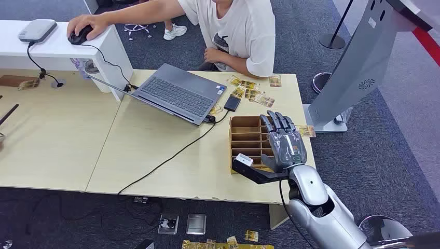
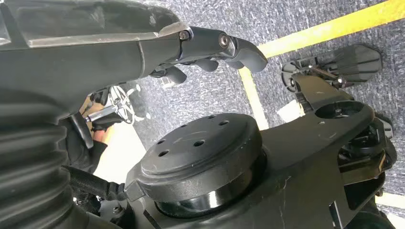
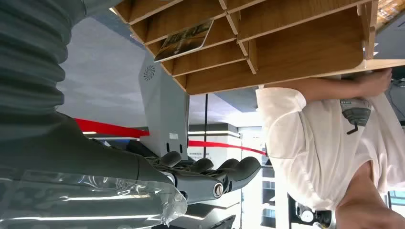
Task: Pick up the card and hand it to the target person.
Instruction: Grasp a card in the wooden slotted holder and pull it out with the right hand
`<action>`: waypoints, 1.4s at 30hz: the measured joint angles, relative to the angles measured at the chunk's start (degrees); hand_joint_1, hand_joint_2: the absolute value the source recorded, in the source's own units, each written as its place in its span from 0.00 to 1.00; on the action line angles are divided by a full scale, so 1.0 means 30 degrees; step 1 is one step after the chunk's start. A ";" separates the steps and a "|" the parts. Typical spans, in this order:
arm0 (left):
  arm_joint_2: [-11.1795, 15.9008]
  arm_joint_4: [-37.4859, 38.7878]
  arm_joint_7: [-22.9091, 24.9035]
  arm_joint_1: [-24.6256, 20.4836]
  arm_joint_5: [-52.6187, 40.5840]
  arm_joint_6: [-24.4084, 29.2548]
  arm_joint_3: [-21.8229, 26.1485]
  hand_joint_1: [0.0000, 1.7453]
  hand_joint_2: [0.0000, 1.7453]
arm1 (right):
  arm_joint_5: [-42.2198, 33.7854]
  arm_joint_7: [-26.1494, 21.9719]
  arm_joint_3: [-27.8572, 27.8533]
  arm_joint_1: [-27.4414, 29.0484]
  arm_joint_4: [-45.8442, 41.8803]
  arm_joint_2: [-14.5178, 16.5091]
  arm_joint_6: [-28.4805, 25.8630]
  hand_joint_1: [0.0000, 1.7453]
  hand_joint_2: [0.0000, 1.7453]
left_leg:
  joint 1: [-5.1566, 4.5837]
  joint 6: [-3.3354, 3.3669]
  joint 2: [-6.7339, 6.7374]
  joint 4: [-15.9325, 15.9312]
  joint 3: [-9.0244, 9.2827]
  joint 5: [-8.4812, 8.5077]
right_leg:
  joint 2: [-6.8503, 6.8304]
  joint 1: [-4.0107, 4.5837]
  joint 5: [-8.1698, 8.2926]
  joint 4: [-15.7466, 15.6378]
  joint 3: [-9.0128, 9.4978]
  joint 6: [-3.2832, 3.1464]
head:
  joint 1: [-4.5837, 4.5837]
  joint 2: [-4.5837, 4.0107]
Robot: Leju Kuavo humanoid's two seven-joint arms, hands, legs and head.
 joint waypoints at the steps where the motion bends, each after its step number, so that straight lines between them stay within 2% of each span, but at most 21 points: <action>1: 0.0000 0.0000 0.0000 -0.0001 -0.0013 -0.0007 0.0000 0.00 1.00 | -0.0024 0.0011 0.0015 -0.0014 0.0069 0.0002 -0.0015 0.00 1.00 | 0.0000 0.0000 0.0000 0.0000 0.0000 0.0000 | 0.0000 0.0000 0.0000 0.0000 0.0000 0.0000 | 0.0001 0.0000; 18: 0.0000 0.0000 -0.0013 -0.0002 -0.0519 -0.0149 -0.0036 0.00 1.00 | -0.0206 0.0379 0.0118 -0.0164 0.1752 -0.0071 -0.0355 0.06 1.00 | 0.0000 0.0000 0.0001 0.0000 0.0002 0.0000 | 0.0001 0.0000 0.0000 0.0000 -0.0002 0.0000 | -0.0002 0.0000; 42: 0.0000 0.0000 -0.0058 -0.0003 -0.0703 -0.0160 -0.0182 0.00 1.00 | 0.0095 0.0430 -0.0328 -0.0605 0.2014 -0.0255 -0.0401 0.27 1.00 | 0.0000 0.0000 0.0001 0.0001 0.0004 0.0000 | 0.0002 0.0000 0.0000 0.0000 0.0000 0.0000 | 0.0000 0.0000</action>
